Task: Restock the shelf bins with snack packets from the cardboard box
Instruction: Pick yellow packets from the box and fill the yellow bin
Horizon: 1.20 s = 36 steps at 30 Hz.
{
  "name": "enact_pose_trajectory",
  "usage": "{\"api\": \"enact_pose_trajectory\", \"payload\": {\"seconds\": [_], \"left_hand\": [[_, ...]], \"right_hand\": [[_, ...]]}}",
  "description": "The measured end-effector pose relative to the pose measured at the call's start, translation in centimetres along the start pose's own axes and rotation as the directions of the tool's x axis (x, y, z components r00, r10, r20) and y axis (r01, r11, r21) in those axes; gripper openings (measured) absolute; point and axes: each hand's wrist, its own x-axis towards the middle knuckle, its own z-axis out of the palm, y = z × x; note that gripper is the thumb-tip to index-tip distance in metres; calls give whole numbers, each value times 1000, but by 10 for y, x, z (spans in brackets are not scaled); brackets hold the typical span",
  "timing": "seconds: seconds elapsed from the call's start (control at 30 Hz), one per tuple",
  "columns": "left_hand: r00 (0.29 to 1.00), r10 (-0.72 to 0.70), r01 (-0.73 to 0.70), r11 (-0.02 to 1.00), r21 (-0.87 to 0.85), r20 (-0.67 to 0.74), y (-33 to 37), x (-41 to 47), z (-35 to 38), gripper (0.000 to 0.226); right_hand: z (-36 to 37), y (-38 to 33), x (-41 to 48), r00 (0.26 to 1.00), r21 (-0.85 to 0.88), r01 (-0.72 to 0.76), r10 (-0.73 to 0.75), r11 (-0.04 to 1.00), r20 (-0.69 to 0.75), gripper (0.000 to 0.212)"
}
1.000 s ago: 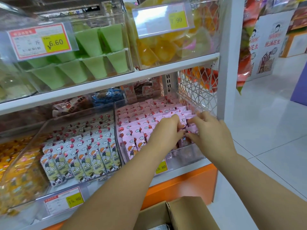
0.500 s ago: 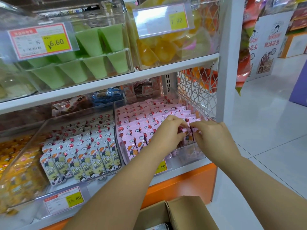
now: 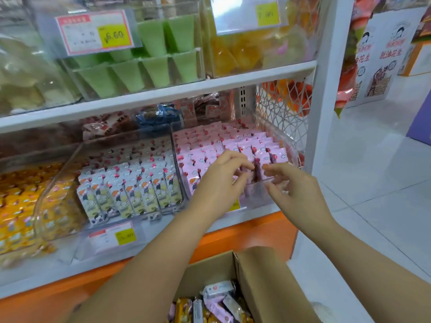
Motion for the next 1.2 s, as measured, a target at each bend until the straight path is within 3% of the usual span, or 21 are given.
{"api": "enact_pose_trajectory", "payload": {"seconds": [0.07,0.17,0.33,0.47,0.57,0.67,0.73,0.83,0.97,1.1,1.2], "left_hand": [[995,17,-21,999,-37,-100,1,-33,-10,19],[989,-59,54,998,-40,-135,-9,-93,-20,18],[924,-382,383,924,14,-25,-63,-200,-25,25],[763,-643,646,763,28,-62,-112,-269,-32,21],[618,-775,784,620,31,-130,-144,-300,-35,20],[474,-879,878,466,110,-51,-169,-327,-30,24],[414,-910,883,403,241,2,-178,-342,-24,29],[405,-915,851,378,365,4,-180,-351,-20,32],[394,-919,857,377,350,25,-189,-353,-23,36],[320,-934,825,358,438,160,-200,-354,-34,37],[317,-922,750,388,536,224,-201,-354,-35,39]], "right_hand": [[12,-11,-13,999,70,7,-9,998,33,26],[40,-22,-42,990,143,-28,7,989,142,24],[98,-24,-107,916,118,-158,101,980,388,24],[136,-10,-155,709,-108,-246,255,963,657,42],[158,6,-172,526,-253,-194,318,948,788,56],[175,27,-178,369,-419,-82,418,904,830,69],[185,39,-182,287,-522,56,487,851,825,74],[196,55,-194,218,-586,114,555,802,803,81],[200,59,-199,195,-588,212,555,781,808,52],[197,49,-195,119,-559,232,547,796,829,12],[196,35,-190,78,-489,165,483,856,872,16]]}}
